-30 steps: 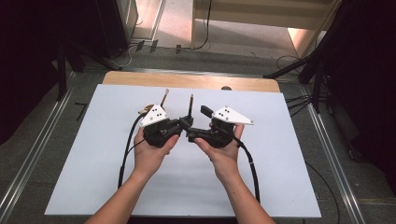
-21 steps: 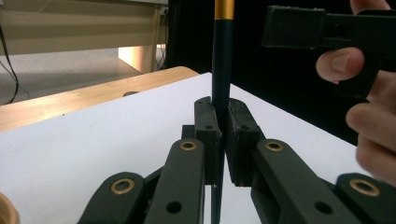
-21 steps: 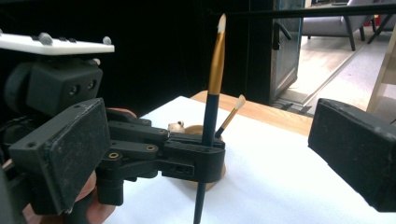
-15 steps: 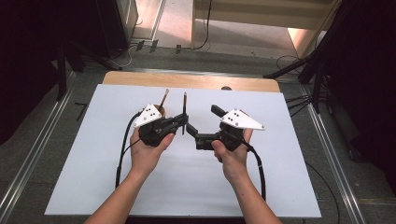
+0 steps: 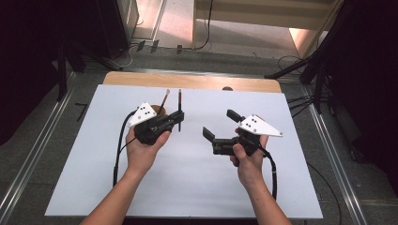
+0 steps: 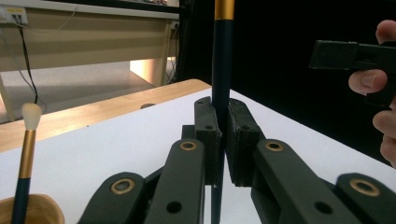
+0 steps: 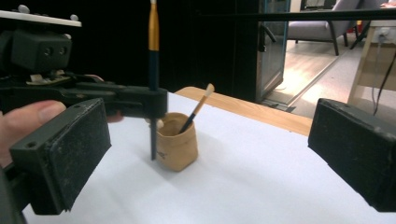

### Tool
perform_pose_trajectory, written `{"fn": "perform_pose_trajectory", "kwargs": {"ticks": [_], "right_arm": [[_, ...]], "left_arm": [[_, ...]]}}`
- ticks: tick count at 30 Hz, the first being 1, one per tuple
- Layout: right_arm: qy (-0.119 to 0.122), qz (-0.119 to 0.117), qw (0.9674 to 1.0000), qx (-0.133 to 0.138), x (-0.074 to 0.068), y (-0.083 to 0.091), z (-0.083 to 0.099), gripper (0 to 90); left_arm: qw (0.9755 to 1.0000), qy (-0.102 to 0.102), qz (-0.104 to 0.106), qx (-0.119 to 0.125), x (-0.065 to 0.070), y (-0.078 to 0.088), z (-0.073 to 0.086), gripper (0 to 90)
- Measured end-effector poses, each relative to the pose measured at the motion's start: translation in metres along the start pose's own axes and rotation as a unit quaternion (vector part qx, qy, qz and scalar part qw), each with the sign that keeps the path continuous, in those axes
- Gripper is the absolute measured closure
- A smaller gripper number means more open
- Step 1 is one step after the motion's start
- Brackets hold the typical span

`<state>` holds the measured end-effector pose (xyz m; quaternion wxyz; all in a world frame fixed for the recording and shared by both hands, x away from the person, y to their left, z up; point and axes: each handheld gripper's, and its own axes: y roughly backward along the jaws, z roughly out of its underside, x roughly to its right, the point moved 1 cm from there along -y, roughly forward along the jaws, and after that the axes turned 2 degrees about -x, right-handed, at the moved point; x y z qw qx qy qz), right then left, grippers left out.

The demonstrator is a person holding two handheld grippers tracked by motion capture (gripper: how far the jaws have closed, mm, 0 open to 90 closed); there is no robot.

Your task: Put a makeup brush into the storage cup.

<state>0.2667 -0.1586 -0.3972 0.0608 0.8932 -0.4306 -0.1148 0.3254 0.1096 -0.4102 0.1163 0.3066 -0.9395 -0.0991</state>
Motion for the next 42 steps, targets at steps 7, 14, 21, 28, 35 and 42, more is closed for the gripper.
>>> {"fn": "perform_pose_trajectory", "kwargs": {"ticks": [7,14,21,28,35,42], "right_arm": [[0.001,0.007,1.0000,-0.003,0.007,0.010,0.005,0.0],[0.003,0.010,0.9999,-0.005,0.012,0.019,0.010,0.0],[0.002,0.015,0.9999,-0.004,0.018,0.030,0.017,0.0],[0.000,0.024,0.9997,-0.007,0.025,0.039,0.025,0.0],[0.004,0.033,0.9994,-0.005,0.031,0.048,0.035,0.0],[0.004,0.040,0.9992,-0.009,0.037,0.058,0.043,0.0]], "left_arm": [[1.0000,-0.001,0.001,0.010,-0.005,0.004,-0.001,85.2],[0.9999,-0.003,-0.005,0.015,-0.011,0.008,-0.002,85.2],[0.9998,0.000,-0.011,0.019,-0.020,0.016,-0.002,85.1],[0.9994,-0.001,-0.021,0.027,-0.028,0.023,-0.003,85.1],[0.9992,-0.006,-0.028,0.027,-0.034,0.027,-0.002,85.1],[0.9988,-0.003,-0.035,0.035,-0.041,0.032,-0.002,85.1]]}}
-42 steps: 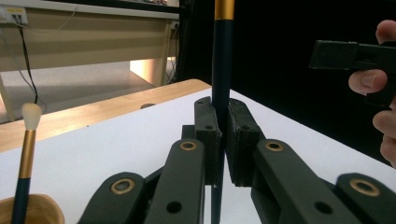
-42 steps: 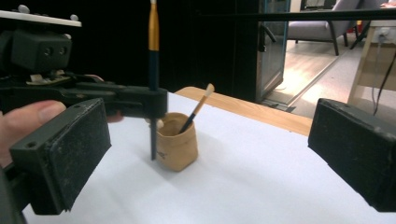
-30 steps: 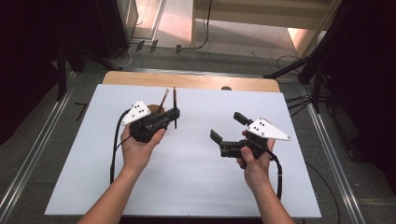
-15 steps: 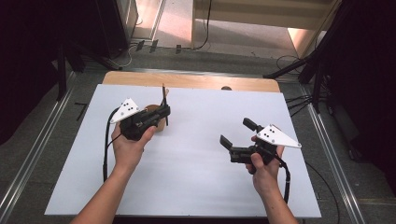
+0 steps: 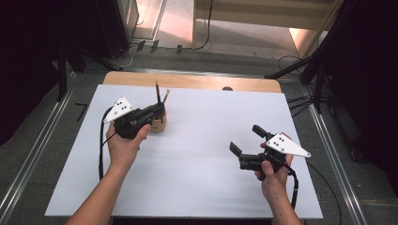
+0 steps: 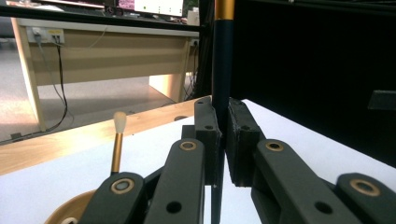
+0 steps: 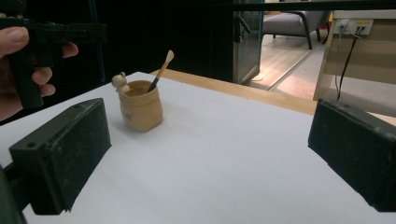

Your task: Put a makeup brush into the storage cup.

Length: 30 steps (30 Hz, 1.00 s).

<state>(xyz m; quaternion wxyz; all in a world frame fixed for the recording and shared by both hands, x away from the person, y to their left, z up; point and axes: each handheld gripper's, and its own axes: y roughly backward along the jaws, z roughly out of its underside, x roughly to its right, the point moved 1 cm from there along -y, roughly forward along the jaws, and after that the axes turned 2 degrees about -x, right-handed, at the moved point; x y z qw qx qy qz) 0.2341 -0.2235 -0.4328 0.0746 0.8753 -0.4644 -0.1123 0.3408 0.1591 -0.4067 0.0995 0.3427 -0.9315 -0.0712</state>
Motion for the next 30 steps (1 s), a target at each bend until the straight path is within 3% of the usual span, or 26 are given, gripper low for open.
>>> {"fn": "perform_pose_trajectory", "kwargs": {"ticks": [18,30], "right_arm": [[-0.003,0.029,0.9995,-0.009,0.021,0.029,0.018,0.0],[-0.001,0.041,0.9990,-0.015,0.032,0.044,0.028,0.0]], "left_arm": [[0.9998,0.002,-0.011,0.015,-0.013,0.002,0.000,85.1],[0.9994,-0.001,-0.029,0.021,-0.021,-0.003,0.003,85.1]]}}
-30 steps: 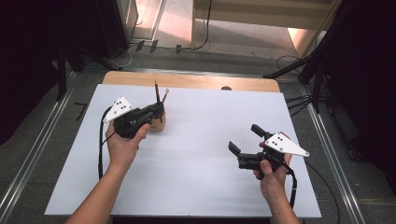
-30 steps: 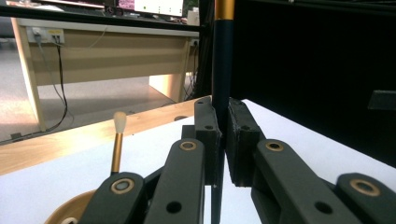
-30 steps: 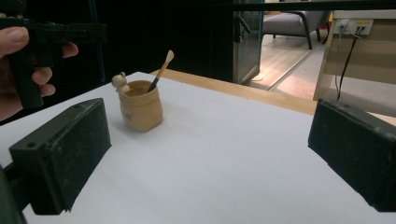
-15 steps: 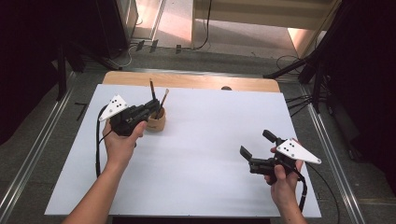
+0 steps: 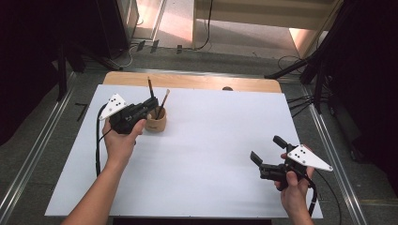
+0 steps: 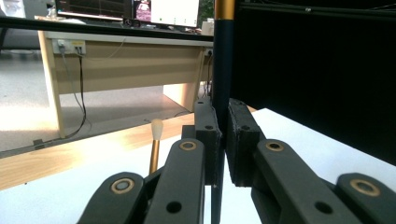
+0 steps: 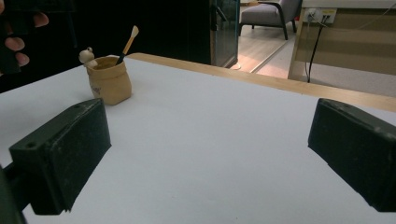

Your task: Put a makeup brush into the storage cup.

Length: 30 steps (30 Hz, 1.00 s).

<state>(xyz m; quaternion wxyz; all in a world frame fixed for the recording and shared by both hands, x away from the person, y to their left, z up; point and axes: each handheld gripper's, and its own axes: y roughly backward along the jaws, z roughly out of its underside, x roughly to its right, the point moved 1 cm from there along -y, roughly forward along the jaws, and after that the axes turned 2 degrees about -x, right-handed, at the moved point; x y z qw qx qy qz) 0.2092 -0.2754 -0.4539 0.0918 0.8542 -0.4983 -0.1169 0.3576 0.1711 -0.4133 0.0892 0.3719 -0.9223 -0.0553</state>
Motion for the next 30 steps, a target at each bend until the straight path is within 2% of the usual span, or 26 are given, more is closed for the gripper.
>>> {"fn": "perform_pose_trajectory", "kwargs": {"ticks": [15,21,27,30], "right_arm": [[-0.002,0.000,1.0000,-0.007,0.012,0.016,0.011,0.0],[-0.005,0.002,1.0000,-0.007,0.015,0.021,0.017,0.0],[-0.006,0.003,1.0000,-0.004,0.019,0.026,0.020,0.0],[-0.010,0.005,0.9999,-0.001,0.022,0.029,0.022,0.0]], "left_arm": [[0.9997,-0.004,-0.025,-0.005,-0.011,-0.012,0.009,85.1],[0.9994,-0.007,-0.032,-0.013,-0.012,-0.019,0.014,85.0],[0.9992,-0.001,-0.039,-0.008,-0.013,-0.024,0.016,85.1],[0.9989,-0.006,-0.046,-0.008,-0.014,-0.025,0.017,85.0]]}}
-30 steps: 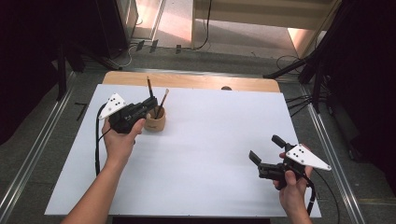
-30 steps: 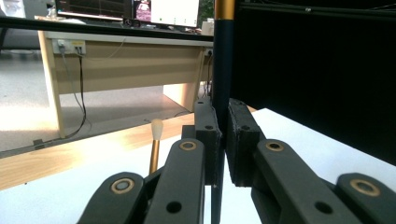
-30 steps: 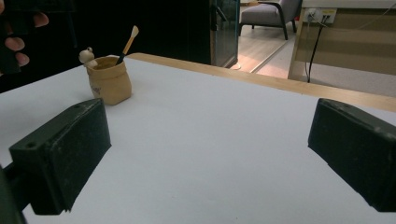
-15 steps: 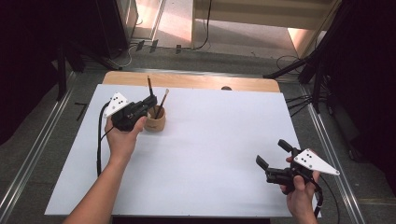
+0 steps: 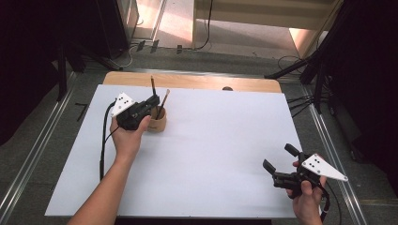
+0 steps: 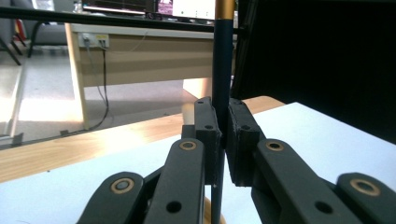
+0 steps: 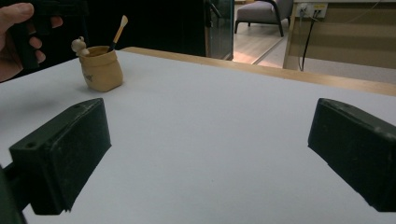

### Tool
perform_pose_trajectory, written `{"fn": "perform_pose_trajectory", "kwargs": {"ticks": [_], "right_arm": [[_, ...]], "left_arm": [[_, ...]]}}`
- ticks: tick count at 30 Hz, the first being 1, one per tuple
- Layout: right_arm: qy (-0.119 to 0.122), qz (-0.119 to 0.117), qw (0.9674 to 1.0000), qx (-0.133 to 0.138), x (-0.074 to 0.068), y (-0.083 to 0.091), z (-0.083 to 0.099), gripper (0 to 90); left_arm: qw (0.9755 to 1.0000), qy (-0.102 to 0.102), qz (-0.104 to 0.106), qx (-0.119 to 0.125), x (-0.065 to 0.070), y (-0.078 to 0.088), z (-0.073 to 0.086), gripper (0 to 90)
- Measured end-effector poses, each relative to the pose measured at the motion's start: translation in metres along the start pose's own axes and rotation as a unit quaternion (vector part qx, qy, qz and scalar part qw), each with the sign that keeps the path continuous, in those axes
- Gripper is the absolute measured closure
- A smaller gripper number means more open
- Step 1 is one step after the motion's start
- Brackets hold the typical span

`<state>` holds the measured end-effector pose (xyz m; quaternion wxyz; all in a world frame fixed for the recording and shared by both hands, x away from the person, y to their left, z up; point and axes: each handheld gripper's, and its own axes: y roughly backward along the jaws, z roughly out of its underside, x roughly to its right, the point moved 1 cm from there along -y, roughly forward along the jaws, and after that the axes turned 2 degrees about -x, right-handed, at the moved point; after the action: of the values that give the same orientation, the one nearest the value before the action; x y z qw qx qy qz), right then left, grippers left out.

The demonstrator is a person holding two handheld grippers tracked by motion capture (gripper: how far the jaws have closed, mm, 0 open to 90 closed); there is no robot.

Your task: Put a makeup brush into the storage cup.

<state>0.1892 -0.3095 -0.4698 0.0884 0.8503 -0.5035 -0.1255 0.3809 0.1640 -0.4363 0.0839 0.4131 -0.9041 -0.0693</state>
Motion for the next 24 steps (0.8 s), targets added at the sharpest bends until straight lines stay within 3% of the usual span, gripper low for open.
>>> {"fn": "perform_pose_trajectory", "kwargs": {"ticks": [16,24], "right_arm": [[0.004,0.008,0.9999,0.004,0.011,0.011,0.008,0.0],[0.000,0.010,0.9999,0.005,0.013,0.012,0.010,0.0]], "left_arm": [[0.9997,-0.007,-0.021,-0.012,0.003,-0.009,0.006,85.0],[0.9991,0.005,-0.042,-0.010,0.004,-0.011,0.011,85.0]]}}
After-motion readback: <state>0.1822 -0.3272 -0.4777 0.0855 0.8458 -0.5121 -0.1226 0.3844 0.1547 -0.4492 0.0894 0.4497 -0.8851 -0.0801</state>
